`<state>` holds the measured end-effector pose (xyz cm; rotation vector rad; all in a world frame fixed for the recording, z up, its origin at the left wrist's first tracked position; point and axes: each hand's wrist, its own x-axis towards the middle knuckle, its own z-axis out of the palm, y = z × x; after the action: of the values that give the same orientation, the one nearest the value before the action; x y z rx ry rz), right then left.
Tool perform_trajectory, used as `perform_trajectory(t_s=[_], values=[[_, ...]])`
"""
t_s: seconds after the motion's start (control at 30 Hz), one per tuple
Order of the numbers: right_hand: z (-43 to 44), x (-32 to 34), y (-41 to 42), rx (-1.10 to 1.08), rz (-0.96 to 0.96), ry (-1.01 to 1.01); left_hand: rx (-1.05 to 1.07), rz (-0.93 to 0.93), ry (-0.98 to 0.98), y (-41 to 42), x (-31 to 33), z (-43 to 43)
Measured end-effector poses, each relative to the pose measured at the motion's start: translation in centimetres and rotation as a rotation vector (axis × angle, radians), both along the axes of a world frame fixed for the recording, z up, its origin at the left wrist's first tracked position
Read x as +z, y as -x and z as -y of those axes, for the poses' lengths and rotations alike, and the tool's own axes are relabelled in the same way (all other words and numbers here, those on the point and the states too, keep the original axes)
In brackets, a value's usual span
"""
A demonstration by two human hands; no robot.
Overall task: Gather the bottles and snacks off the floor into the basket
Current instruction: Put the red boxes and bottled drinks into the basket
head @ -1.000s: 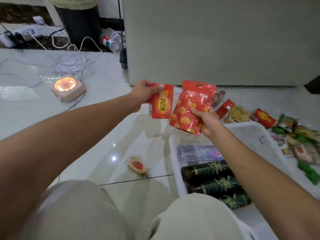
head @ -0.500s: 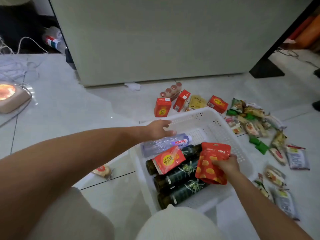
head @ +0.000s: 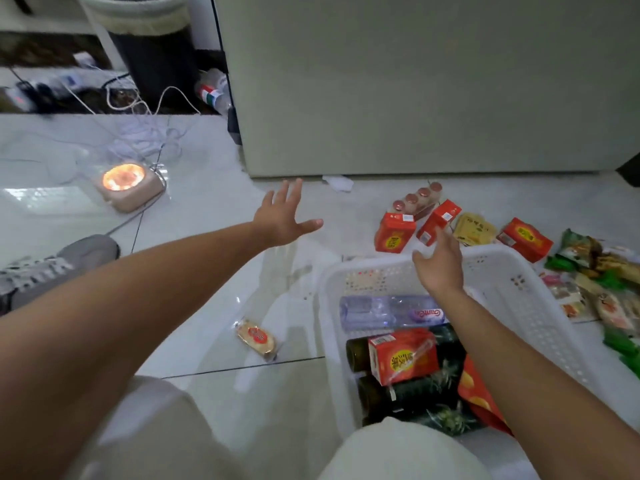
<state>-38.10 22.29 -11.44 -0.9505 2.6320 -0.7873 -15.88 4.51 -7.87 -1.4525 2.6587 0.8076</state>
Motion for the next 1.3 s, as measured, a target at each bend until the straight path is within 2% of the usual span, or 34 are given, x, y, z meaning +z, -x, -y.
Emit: perform_trajectory(t_s=[0.27,0.6,0.8,0.9,0.97,1.07,1.17,1.3], values=[[2.8,-1.0,4.7,0.024,0.053,0.07,-0.171,0.033,0.029,7.4,-1.3,-1.4],[4.2,-4.2,11.6,0.101,0.016,-0.117,-0.422,0.12,0.054,19.0,-5.2,-3.8],[6.4,-5.4,14.0,0.131,0.101,-0.238,-0.378,0.162,0.024,20.9,-7.2,-3.8],[6.8,-6.1,14.4,0.166,0.063,-0.298,-0.4,0.139,0.2,20.5,-7.2,-3.7],[6.8,-6.3,14.1,0.13,0.006,-0.259,-0.367,0.07,0.279,20.1,-7.2,-3.5],[6.7,-6.3,13.7,0.104,-0.091,-0.165,-0.235,-0.027,0.217,19.1,-7.1,-3.4],[6.7,-6.1,13.6,0.093,-0.096,-0.144,-0.149,-0.114,0.159,18.3,-7.6,-3.4],[6.7,-6.1,13.1,0.085,-0.143,-0.134,-0.04,-0.109,0.041,16.9,-7.7,-3.0]])
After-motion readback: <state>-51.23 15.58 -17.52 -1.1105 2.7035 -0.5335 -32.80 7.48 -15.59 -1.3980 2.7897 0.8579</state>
